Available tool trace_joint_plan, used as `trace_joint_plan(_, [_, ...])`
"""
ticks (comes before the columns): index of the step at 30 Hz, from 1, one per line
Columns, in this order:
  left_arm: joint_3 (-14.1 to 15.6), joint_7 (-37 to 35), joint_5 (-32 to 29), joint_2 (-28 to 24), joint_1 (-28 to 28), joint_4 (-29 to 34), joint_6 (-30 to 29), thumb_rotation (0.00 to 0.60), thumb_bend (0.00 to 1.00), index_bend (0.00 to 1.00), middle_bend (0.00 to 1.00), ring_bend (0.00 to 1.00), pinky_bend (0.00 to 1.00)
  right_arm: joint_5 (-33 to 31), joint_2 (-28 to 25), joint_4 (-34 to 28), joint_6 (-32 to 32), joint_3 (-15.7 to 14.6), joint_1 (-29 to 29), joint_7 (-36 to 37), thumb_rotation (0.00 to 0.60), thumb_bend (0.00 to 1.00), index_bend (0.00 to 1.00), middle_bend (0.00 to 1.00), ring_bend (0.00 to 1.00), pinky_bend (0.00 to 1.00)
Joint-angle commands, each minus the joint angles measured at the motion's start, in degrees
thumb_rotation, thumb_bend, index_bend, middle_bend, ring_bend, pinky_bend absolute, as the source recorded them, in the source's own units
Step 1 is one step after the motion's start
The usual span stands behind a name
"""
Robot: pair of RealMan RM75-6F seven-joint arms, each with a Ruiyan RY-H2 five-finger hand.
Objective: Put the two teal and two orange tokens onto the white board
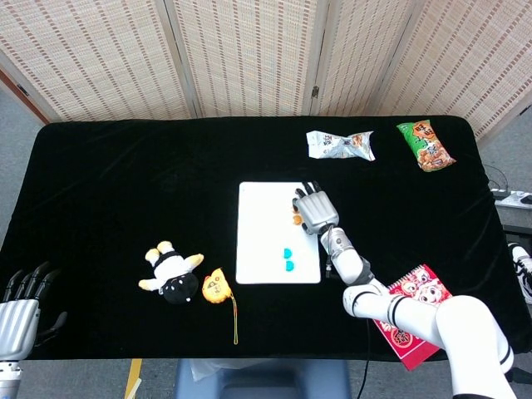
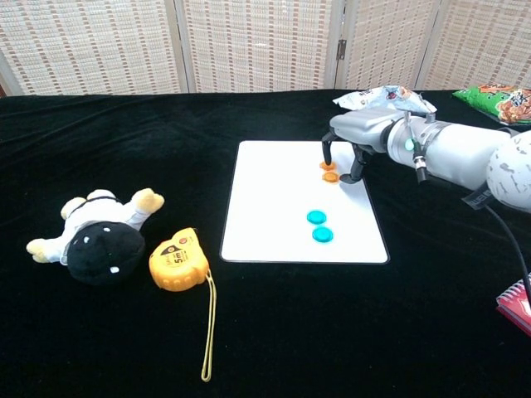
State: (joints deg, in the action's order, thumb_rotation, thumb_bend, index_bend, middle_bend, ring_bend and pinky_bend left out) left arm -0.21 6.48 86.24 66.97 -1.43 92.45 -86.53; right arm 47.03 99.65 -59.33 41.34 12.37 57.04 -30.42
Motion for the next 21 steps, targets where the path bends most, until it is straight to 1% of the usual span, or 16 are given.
trace_joint_plan(1, [0.0,-0.03,0.07,0.08,-0.04,-0.06,0.02,0.6,0.36,0.17,0.09,0.13,0.0,0.02,-0.16,-0.22,0.09,-0.01,-0.03,0.11,0.6,0.27,0.32,0.13,0.01,0.0])
trace_joint_plan(5, [-0.04,-0.05,0.07,0.09,-0.09,-0.15,0.07,0.6,0.36,0.17,0.09,0.13,0.0,1.01,-1.02,-1.59,1.37,0.79,-0.57,2.06,0.6,0.27,0.29,0.13,0.01,0.0])
trace_joint_plan(10, [-0.25,-0.11,0.11,-0.07,-0.25,-0.07,0.04,0.6,0.36,0.17,0.09,0.13,0.0,2.68,-5.38,-6.35,4.44,1.28,-3.01,4.61,0.6,0.27,0.28,0.13,0.02,0.0])
trace_joint_plan(17, [-0.68,0.2,0.5,0.0,-1.08,0.43,0.55,0.6,0.36,0.17,0.09,0.13,0.0,6.79,-14.5,-17.59,12.7,-0.8,-9.88,6.67,0.6,0.27,0.28,0.13,0.05,0.0])
trace_joint_plan(18, [-0.76,0.33,0.71,0.03,-1.27,0.6,0.57,0.6,0.36,0.17,0.09,0.13,0.0,7.43,-16.13,-19.57,14.09,-1.13,-11.24,7.35,0.6,0.27,0.28,0.13,0.05,0.0])
trace_joint_plan(21, [-0.9,0.66,1.11,0.12,-1.68,0.96,0.68,0.6,0.36,0.17,0.09,0.13,0.0,9.73,-19.55,-23.01,17.66,-2.19,-14.94,10.18,0.6,0.27,0.28,0.13,0.04,0.0])
